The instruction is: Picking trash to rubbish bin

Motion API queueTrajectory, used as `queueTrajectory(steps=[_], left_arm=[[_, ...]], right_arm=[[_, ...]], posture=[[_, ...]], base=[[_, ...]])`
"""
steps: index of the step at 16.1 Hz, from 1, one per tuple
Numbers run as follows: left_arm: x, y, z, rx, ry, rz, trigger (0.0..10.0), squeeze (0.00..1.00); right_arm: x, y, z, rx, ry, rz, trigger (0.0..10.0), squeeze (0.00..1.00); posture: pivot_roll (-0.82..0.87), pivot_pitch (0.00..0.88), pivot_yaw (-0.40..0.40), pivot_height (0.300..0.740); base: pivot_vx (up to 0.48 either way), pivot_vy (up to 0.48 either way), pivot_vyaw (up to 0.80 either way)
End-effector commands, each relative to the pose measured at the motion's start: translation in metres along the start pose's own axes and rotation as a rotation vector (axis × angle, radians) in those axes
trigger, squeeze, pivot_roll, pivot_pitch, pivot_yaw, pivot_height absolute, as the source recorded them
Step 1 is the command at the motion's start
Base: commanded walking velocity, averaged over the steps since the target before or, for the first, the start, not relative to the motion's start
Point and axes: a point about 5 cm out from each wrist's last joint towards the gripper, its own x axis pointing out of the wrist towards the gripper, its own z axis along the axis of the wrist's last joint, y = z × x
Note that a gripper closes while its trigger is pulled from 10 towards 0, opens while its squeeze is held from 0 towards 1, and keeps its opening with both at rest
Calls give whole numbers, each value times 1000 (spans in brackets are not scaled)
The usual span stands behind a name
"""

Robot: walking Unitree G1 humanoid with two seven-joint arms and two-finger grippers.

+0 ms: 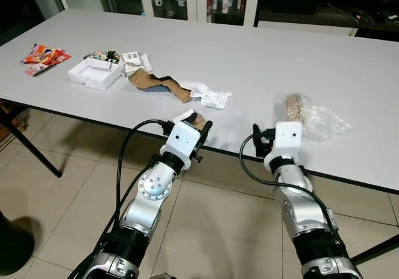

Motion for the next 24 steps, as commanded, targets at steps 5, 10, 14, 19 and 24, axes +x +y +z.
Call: queueTrajectory(steps=[5,10,14,19,24], left_arm=[[1,1,-2,7,20,7,10000,0],[0,19,-4,-29,26,132,10000,0],[0,23,-3,-27,21,153,10000,0],[1,22,-3,-18,22,154,10000,0],[1,19,2,-5,-14,137,10000,0]], right_arm=[[2,-12,22,0,-129,-98,10000,0],[-1,-22,48,57,-290,-149,10000,0],[-2,-18,45,54,-280,-136,10000,0],[-2,-17,41,62,-258,-124,10000,0],[-1,-15,39,60,-248,-124,10000,0]], posture=[[-51,49,50,740],[-53,53,52,740],[-51,53,52,740],[-51,53,55,740],[-46,50,54,740]], base=[[0,0,0],[0,0,0],[305,0,0],[370,0,0],[211,0,-160]])
